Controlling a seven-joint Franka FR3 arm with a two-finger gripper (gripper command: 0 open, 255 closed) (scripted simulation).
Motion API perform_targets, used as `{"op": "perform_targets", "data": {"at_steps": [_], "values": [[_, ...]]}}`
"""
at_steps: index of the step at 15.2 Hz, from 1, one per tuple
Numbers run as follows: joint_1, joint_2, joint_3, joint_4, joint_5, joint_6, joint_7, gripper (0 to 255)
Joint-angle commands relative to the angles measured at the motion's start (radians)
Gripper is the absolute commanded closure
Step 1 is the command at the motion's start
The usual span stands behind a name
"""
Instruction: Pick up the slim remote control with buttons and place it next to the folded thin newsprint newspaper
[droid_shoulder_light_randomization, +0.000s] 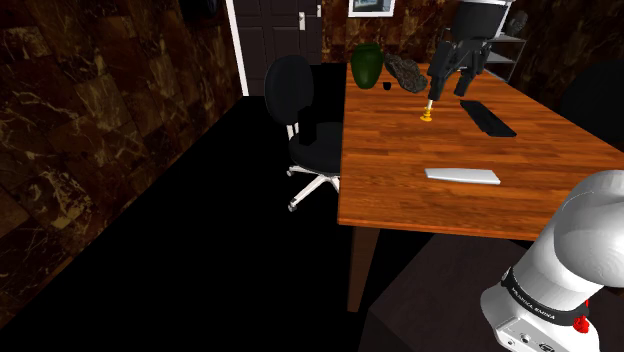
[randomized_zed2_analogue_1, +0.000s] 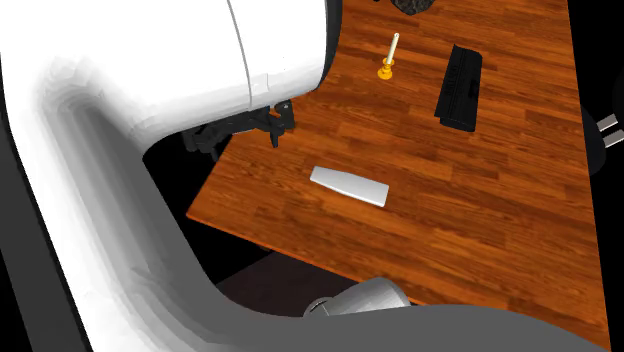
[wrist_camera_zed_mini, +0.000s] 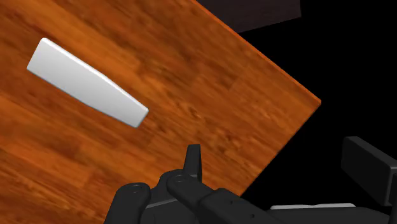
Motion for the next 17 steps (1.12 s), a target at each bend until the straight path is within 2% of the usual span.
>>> {"op": "perform_targets", "data": {"at_steps": [1,10,17], "values": [[0.0,0.0,0.0,0.0,0.0,0.0,0.0,0],[0.026,-0.124,-0.174,-0.278,-0.172,0.133,-0.377,0],[0.02,-0.118,-0.355,-0.414,-0.351,0.279,-0.677,0]]}}
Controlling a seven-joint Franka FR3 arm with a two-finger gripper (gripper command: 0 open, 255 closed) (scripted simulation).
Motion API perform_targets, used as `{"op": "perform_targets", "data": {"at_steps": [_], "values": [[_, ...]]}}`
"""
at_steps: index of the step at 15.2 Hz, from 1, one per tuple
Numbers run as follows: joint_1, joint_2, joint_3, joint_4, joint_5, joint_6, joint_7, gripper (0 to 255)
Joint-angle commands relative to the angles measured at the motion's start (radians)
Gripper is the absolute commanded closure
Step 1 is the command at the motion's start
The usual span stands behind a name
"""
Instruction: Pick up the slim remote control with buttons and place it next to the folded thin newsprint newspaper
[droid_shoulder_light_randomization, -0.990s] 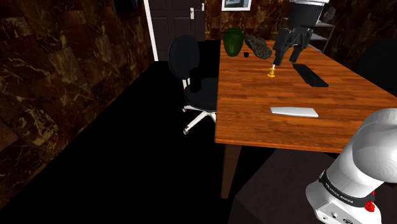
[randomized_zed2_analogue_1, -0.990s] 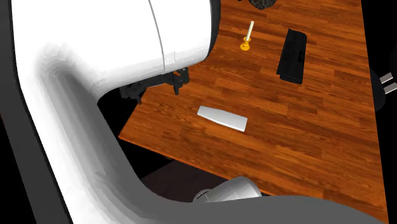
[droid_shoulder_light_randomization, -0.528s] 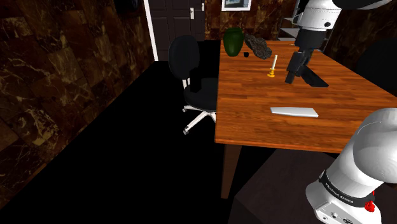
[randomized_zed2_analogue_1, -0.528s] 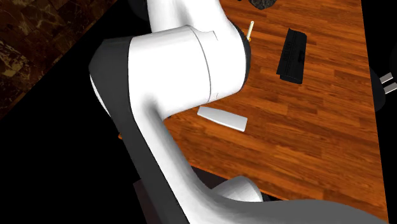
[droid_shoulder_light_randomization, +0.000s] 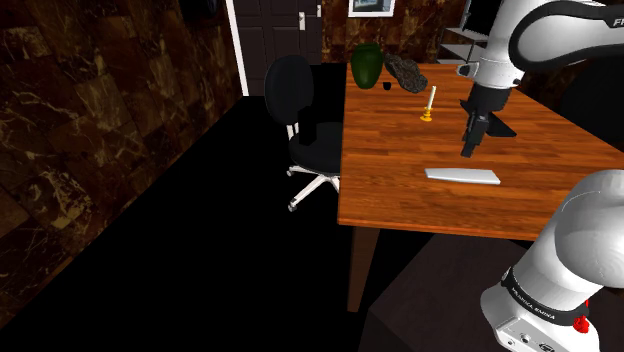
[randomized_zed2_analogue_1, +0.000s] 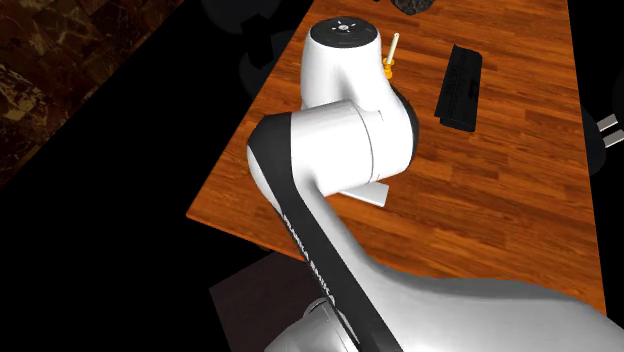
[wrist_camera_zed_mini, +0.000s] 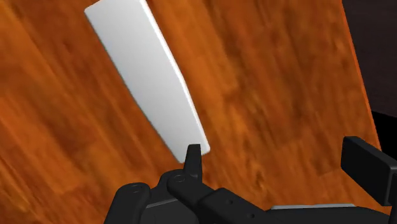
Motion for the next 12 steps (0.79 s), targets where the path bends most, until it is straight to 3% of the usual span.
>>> {"op": "perform_targets", "data": {"at_steps": [1,9,12], "values": [[0.002,0.023,-0.055,-0.024,-0.052,0.051,-0.087,0],[0.032,0.216,-0.314,-0.054,-0.246,0.309,-0.425,0],[0.043,0.259,-0.353,-0.066,-0.267,0.369,-0.451,0]]}}
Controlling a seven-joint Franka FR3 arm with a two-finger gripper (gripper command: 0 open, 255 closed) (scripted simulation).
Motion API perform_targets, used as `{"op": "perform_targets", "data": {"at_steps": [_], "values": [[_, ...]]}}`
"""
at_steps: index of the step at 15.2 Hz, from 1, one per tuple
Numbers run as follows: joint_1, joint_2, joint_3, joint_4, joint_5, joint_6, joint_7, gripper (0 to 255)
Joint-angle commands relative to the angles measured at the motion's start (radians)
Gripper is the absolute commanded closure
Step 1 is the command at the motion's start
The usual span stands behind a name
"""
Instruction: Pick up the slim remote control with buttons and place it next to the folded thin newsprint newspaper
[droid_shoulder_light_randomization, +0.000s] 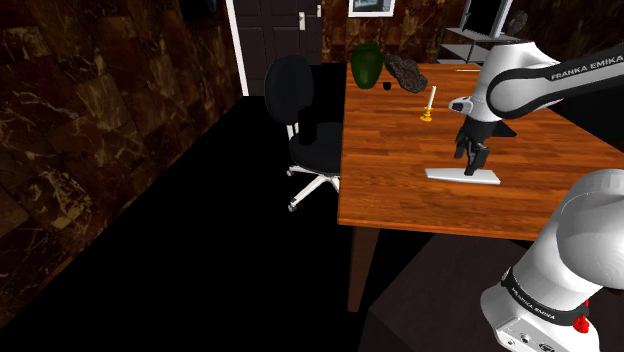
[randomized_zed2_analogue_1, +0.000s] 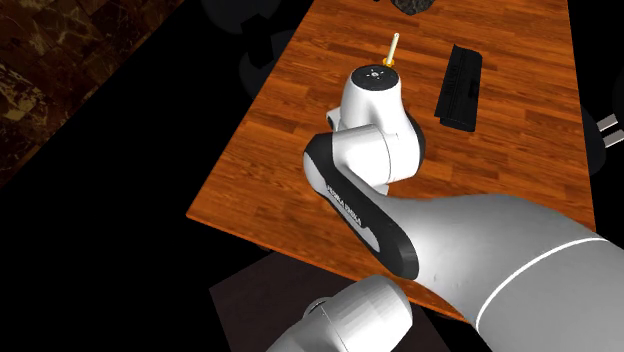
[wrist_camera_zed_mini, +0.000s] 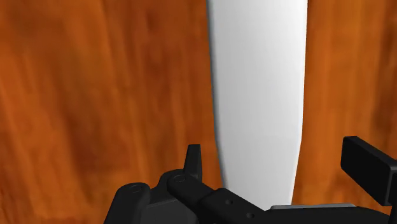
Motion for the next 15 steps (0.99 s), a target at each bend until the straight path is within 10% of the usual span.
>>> {"op": "perform_targets", "data": {"at_steps": [1,13,14,15], "values": [[0.003,0.024,-0.021,-0.014,-0.013,0.04,-0.009,0],[0.013,0.082,-0.061,-0.043,-0.031,0.127,-0.008,0],[0.013,0.081,-0.061,-0.043,-0.031,0.127,-0.008,255],[0.013,0.081,-0.061,-0.043,-0.031,0.127,-0.008,255]]}}
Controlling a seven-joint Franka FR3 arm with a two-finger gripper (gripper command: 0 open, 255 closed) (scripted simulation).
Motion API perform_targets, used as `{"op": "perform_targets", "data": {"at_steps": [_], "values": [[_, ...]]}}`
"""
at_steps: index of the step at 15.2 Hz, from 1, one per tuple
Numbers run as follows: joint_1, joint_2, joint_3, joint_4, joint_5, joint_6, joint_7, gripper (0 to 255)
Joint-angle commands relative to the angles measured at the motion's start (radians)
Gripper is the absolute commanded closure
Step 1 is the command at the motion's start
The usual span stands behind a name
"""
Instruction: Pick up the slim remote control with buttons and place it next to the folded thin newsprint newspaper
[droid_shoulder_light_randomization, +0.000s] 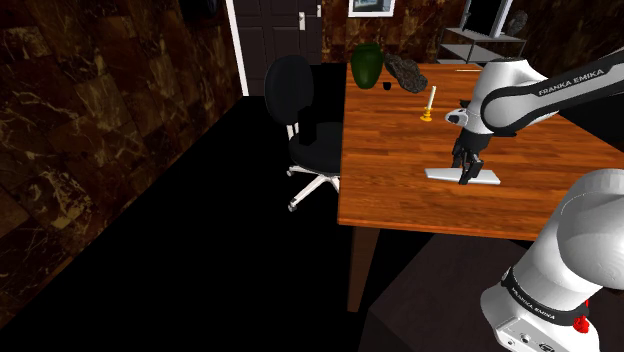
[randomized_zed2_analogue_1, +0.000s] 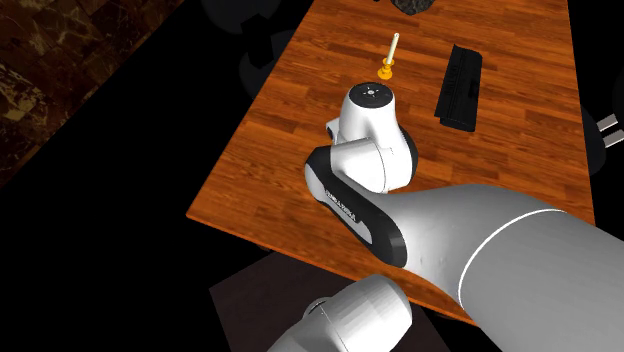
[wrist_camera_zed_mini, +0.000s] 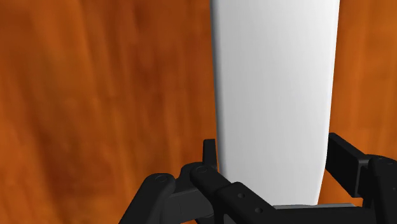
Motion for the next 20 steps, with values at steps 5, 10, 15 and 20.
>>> {"op": "perform_targets", "data": {"at_steps": [5,10,15,20], "values": [[0.0,0.0,0.0,0.0,0.0,0.0,0.0,255],[-0.005,-0.026,0.017,0.012,0.007,-0.039,0.0,255],[-0.013,-0.083,0.059,0.046,0.029,-0.13,-0.003,255],[-0.015,-0.128,0.097,0.086,0.052,-0.215,-0.006,255]]}}
